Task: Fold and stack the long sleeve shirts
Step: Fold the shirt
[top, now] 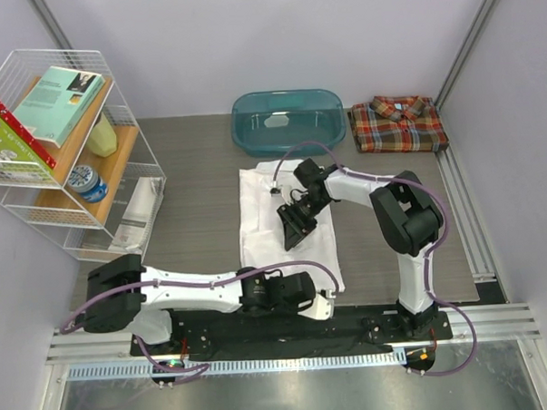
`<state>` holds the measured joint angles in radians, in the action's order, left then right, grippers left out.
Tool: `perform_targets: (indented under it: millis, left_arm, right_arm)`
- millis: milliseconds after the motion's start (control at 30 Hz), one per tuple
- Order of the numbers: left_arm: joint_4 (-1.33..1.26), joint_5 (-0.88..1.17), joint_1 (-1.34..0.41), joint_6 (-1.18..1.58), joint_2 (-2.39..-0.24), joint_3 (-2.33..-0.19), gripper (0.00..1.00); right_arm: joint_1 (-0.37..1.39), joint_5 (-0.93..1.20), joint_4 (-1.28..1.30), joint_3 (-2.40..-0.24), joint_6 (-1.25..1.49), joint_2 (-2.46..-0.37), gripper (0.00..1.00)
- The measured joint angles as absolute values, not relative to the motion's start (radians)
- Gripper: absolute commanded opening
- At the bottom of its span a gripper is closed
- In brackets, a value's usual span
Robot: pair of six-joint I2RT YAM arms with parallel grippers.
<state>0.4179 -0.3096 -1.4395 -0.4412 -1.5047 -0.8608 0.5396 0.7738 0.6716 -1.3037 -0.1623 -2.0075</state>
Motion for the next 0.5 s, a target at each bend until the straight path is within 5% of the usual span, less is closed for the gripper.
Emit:
perform_targets:
  millis: [500]
  left_arm:
    - [0.947, 0.31, -1.384, -0.345, -1.417, -1.232, 0.0]
  right_arm:
    - [0.453, 0.61, 0.862, -1.812, -0.296, -2.052, 0.51]
